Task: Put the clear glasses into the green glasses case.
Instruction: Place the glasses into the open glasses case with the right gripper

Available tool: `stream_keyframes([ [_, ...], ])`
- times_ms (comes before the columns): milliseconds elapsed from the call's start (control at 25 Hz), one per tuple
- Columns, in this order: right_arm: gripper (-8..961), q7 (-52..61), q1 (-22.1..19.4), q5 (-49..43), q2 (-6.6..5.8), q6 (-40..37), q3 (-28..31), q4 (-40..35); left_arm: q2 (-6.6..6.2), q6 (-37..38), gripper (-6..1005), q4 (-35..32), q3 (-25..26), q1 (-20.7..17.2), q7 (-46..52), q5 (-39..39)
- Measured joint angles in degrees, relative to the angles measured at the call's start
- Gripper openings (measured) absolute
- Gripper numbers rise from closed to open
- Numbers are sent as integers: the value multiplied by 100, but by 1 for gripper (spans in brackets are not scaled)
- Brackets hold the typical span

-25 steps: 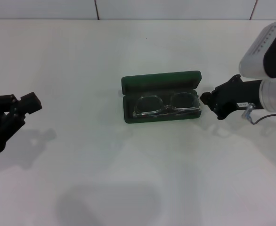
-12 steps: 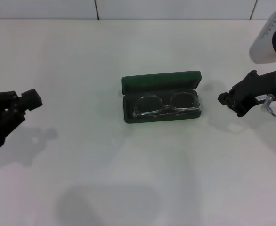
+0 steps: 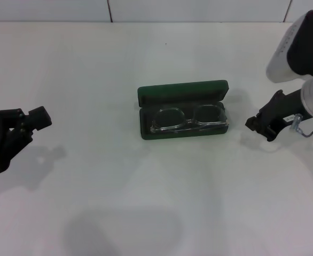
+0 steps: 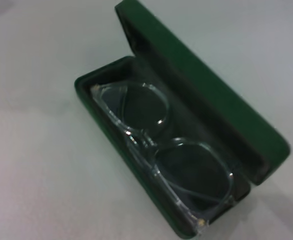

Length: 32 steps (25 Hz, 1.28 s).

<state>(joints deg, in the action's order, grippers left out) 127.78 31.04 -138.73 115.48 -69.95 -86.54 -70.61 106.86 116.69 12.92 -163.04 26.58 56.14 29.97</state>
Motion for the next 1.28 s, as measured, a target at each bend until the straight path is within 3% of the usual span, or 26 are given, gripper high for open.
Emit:
stream_keyframes([
  [560, 1, -291, 152, 240, -8, 124, 4, 101, 176, -17, 42, 214, 0, -23, 4, 25],
  [1280, 2, -516, 605, 422, 10, 286, 6, 822, 179, -26, 42, 272, 18, 7, 11, 80],
])
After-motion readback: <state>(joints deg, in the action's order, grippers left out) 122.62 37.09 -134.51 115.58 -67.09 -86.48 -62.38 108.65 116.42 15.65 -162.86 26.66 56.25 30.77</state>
